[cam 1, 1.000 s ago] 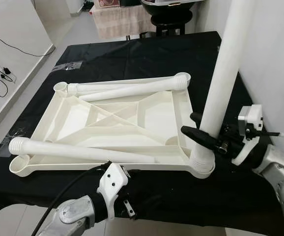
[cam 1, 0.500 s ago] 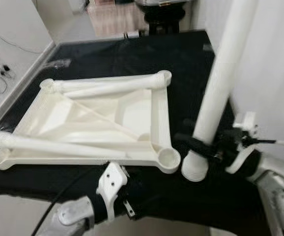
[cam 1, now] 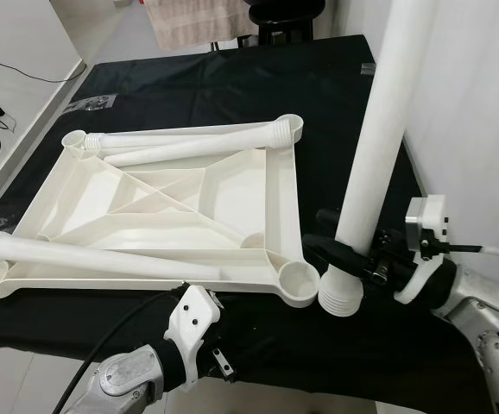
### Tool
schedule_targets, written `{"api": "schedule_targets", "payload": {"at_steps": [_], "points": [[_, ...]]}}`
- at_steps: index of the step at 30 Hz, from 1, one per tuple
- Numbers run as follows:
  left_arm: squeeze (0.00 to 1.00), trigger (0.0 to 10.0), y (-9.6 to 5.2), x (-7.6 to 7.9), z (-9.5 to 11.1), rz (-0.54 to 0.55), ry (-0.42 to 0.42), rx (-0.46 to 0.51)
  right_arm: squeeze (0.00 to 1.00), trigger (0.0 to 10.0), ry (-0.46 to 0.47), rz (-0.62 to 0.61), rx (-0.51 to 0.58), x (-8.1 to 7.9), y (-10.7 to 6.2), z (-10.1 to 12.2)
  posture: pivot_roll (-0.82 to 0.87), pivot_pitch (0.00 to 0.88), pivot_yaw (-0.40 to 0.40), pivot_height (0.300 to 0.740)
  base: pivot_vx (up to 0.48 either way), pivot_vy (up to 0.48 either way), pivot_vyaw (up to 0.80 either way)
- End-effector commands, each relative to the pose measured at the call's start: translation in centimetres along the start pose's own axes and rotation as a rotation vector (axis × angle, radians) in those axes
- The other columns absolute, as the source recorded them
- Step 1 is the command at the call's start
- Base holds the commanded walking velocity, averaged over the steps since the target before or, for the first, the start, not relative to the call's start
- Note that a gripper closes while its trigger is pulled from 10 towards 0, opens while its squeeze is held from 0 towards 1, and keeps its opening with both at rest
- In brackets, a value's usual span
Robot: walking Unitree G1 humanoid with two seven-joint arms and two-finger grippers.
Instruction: Building children table
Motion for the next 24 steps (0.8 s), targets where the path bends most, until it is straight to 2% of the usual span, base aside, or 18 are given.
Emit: {"api": "schedule_targets", "payload": {"at_steps": [1, 3, 8, 12, 17, 18, 19, 24], "points": [[0.0, 10.0, -0.5, 0.1, -0.5, 0.002, 0.007, -0.036, 0.0, 10.0, -0.021, 0.006, 0.026, -0.2, 0.3, 0.3, -0.1, 0.245, 0.103, 0.74, 0.0, 0.0, 0.0], [0.0, 10.0, -0.6, 0.3, -0.5, -0.008, 0.026, -0.053, 0.0, 10.0, -0.02, -0.017, 0.047, 0.2, 0.1, 0.7, -0.1, 0.247, 0.103, 0.74, 0.0, 0.48, 0.0], [0.0, 10.0, -0.7, 0.4, -0.5, -0.004, 0.025, -0.051, 0.0, 10.0, -0.016, -0.017, 0.058, 0.1, 0.0, 1.0, -0.1, 0.251, 0.104, 0.74, 0.0, 0.48, 0.0], [0.0, 10.0, -0.8, 0.3, -0.4, 0.003, 0.032, -0.043, 0.0, 10.0, -0.003, 0.008, 0.062, -0.8, 0.4, 0.8, -0.1, 0.252, 0.107, 0.74, 0.0, 0.0, 0.0], [0.0, 10.0, -0.8, 0.3, -0.4, 0.003, 0.032, -0.044, 0.0, 10.0, -0.001, 0.012, 0.062, -1.0, 0.6, 0.7, -0.1, 0.252, 0.108, 0.74, 0.0, 0.0, 0.0], [0.0, 10.0, -0.8, 0.3, -0.4, -0.002, 0.051, -0.055, 0.0, 10.0, -0.005, 0.011, 0.083, -1.9, 1.9, 0.1, -0.1, 0.248, 0.115, 0.74, 0.0, 0.0, 0.0], [0.0, 10.0, -0.8, 0.3, -0.5, -0.004, 0.057, -0.058, 0.0, 10.0, -0.007, 0.008, 0.092, -2.1, 2.3, 0.0, -0.1, 0.248, 0.115, 0.74, 0.0, 0.0, 0.0], [0.0, 10.0, -0.9, 0.3, -0.5, -0.006, 0.064, -0.063, 0.0, 10.0, -0.019, -0.026, 0.095, -1.4, 2.0, 0.1, -0.09, 0.249, 0.118, 0.74, 0.0, 0.0, 0.0]]}}
Point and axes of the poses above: a point about 5 cm out from each wrist's last joint towards the gripper, its own y axis pointing out of the wrist towards the gripper, its own z axis along the axis of the wrist's last joint, x = y × z, the point moved 2 cm from there along y, pointing out of the wrist towards the gripper, and after that the axes turned 10 degrees about y, right-handed, at the moved point
